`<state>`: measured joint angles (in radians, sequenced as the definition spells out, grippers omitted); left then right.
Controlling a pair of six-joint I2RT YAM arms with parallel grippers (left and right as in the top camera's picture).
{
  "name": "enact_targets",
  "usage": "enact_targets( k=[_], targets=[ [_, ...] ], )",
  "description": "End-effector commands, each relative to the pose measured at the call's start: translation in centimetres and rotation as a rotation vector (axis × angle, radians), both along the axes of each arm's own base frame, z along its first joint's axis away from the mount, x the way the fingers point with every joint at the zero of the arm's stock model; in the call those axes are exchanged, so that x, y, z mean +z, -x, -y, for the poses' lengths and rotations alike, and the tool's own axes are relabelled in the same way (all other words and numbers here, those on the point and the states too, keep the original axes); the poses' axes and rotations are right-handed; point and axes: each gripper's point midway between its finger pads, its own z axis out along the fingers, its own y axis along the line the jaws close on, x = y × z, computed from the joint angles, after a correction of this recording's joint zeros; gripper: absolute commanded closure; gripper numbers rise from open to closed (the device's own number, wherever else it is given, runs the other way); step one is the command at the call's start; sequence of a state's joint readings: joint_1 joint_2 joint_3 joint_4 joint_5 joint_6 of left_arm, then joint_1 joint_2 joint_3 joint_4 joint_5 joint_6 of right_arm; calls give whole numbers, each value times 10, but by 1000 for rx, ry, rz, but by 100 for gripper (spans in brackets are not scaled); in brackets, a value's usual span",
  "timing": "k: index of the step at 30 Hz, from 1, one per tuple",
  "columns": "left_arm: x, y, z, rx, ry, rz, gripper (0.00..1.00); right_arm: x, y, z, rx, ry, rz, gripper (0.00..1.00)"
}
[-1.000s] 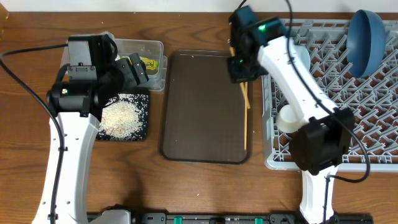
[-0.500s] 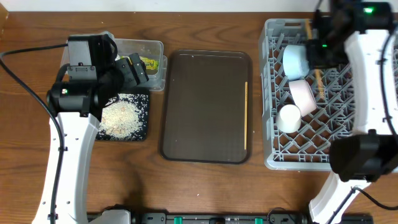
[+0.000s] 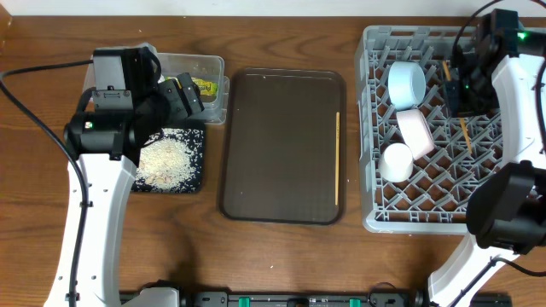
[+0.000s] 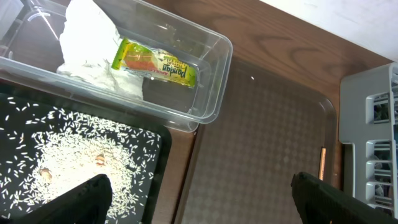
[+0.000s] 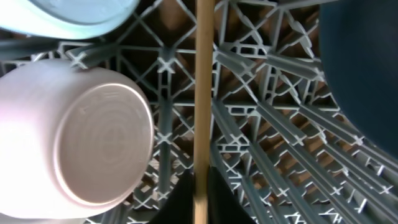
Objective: Sort waste into correct bins and load items into the dishwasher rack
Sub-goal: 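Carry the chopstick right and stand it upright in the rack, then return the right gripper to the second chopstick on the brown tray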
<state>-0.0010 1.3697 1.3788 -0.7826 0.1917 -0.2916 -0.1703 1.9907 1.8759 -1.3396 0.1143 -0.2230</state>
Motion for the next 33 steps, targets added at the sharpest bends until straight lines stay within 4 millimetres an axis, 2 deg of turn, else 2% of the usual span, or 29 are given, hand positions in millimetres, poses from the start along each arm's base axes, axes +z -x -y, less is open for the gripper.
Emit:
enact_targets(
  k=[1,2,3,7,11,13,14,16,17,21,24,26,33],
  targets=[
    [-1,-1,-2,6,-5,-4,5,1,0,6,5,13,2,67],
    [-1,-1,-2,6,-5,-4,6,1,0,5,6,7,3,60],
    [-1,-1,-2,6,-5,-4,5,1,-1,2,10,-4,6,58],
    [-1,-1,-2,6,-5,-4,5,4,-8,-18,33,-87,35,57],
    [-1,-1,-2,6,-5,-4,5,23,-19,-72,105,-298,97,62],
    [-1,-1,-2,6,-5,-4,5,34,-23,-93,126,-346,117,63],
    [-1,-1,-2,6,-5,-4,5,40,-25,-105,125,-357,128,62],
    [-1,-1,-2,6,-5,-4,5,48,-28,-128,136,-364,139,51],
    [-1,-1,-2,6,-5,-4,5,51,-29,-139,128,-372,145,50],
    [-1,-1,-2,6,-5,-4,5,55,-28,-198,138,-403,155,52],
    [-1,-1,-2,6,-5,-4,5,46,-24,-226,120,-351,150,54],
    [-1,-1,-2,6,-5,-4,5,36,-21,-237,85,-286,152,56],
    [-1,-1,-2,6,-5,-4,5,-20,3,-268,24,-125,107,61]
  ],
)
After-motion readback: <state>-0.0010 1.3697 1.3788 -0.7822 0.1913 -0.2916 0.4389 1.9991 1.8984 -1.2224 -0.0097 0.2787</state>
